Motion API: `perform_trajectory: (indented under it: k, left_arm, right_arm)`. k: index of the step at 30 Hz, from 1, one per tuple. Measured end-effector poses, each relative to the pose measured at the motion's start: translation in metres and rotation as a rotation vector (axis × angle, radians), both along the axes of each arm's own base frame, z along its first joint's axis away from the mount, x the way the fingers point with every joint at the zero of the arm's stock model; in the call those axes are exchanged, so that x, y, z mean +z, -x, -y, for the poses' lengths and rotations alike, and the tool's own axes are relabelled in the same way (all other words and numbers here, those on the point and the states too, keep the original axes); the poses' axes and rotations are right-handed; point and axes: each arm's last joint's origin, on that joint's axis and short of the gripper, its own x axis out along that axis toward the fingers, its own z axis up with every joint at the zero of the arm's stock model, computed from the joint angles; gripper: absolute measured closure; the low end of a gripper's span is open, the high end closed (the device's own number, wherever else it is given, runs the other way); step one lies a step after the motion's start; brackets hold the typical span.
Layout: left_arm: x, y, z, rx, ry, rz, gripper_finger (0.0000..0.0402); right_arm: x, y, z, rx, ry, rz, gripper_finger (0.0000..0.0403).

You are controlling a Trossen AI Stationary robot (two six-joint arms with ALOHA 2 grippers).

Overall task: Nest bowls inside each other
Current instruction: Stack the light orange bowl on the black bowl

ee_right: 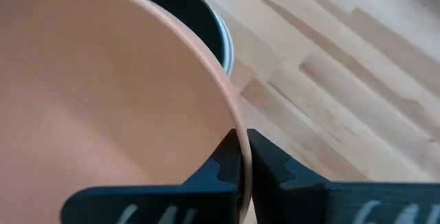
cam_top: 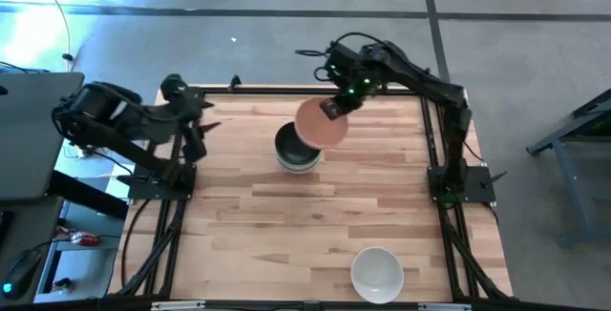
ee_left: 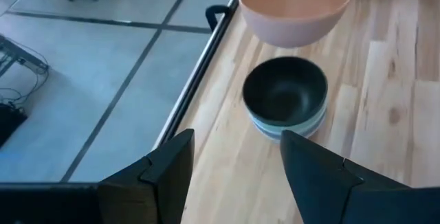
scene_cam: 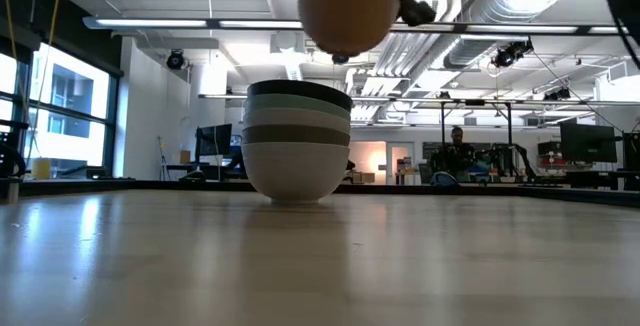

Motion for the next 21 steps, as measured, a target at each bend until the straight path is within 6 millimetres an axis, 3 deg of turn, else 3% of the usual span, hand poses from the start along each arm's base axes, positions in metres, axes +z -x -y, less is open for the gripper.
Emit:
perform_trajectory:
  k: [4, 8, 15, 21]
  left_arm:
    - [-0.001, 0.016, -0.003, 0.0, 0.005, 0.025, 0.0195]
    - [-0.018, 0.025, -0.005, -0.001, 0.006, 0.01, 0.0195]
    - [-0.052, 0.034, -0.006, -0.009, 0.042, 0.053, 0.0195]
    - [-0.065, 0.041, -0.007, -0.011, 0.057, 0.129, 0.0195]
  right_arm:
    - [-0.009, -0.018, 0.007, -0.005, -0.029, 0.005, 0.0403]
    - [-0.019, -0.029, 0.011, -0.022, -0.051, -0.008, 0.0403]
    - [-0.031, -0.031, 0.011, -0.049, -0.088, -0.053, 0.0403]
    - [-0.031, -0.03, 0.015, -0.089, -0.082, -0.049, 0.0403]
